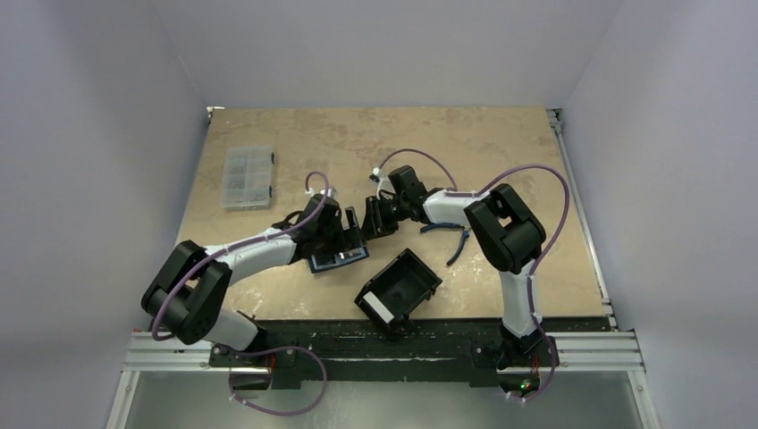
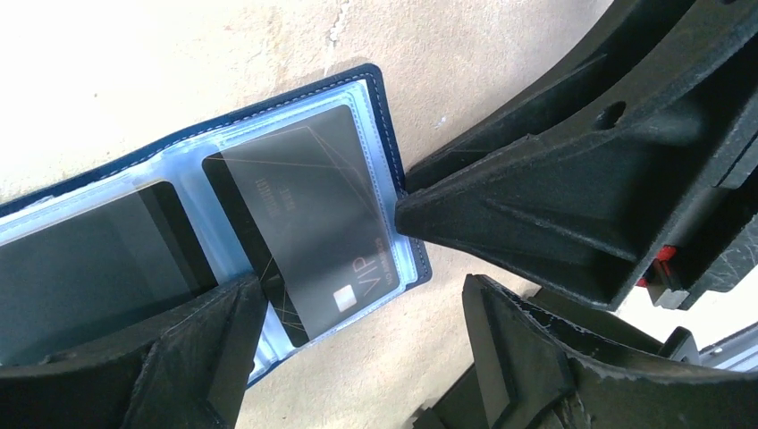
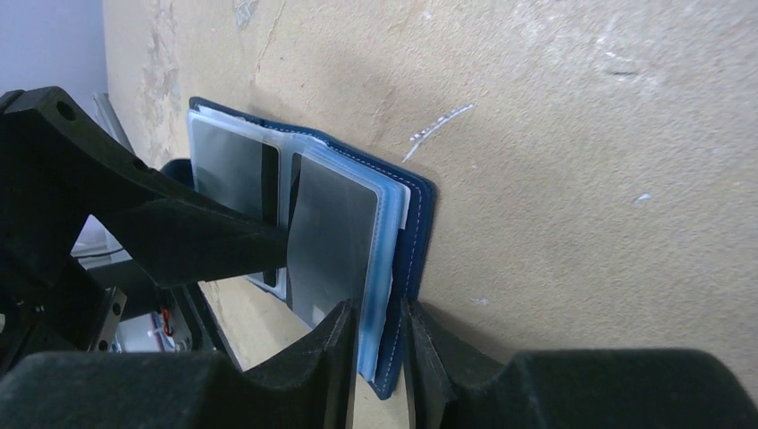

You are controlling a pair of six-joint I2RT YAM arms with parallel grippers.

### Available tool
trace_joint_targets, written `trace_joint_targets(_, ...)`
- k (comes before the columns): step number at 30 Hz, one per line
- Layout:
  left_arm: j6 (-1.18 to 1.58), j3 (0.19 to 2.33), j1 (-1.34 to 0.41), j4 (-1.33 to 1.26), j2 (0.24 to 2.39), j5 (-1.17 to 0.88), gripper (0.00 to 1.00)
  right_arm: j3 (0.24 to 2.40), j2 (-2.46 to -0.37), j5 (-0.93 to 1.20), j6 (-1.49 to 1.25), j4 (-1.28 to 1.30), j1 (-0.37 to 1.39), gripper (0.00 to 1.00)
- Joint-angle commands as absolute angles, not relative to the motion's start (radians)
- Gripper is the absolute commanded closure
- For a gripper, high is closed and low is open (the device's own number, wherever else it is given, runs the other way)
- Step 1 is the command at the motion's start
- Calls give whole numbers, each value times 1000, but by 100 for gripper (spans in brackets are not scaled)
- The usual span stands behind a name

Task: Put the credit cards into the card holder
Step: Insert the credit card into the card holder.

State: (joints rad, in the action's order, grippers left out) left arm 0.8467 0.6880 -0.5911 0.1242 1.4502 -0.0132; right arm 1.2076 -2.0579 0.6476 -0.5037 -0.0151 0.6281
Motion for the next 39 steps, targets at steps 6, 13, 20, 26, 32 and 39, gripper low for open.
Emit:
trace_joint_targets(6, 770, 781, -596, 214, 1414, -6, 14, 1221, -2031, 605, -447, 71, 631, 64)
trace_joint_targets(13, 681, 858, -571, 461, 1249, -25, 14, 1271, -1995, 476, -370, 185, 630, 57)
trace_joint_targets(20, 629, 940, -523, 715, 1128, 163, 14, 1269, -1967, 514, -368, 213, 630, 47)
trace_joint_targets(26, 738, 834, -460, 685, 1153, 226, 24, 1244, -1988, 547, -446, 159, 631, 44)
trace_joint_targets(32, 842, 622, -460, 446, 1058, 210, 38, 1244, -2012, 510, -514, 144, 644, 43)
trace_joint_targets(39, 866, 506, -463, 347, 1084, 181, 57, 1240, -2010, 394, -594, 134, 709, 43)
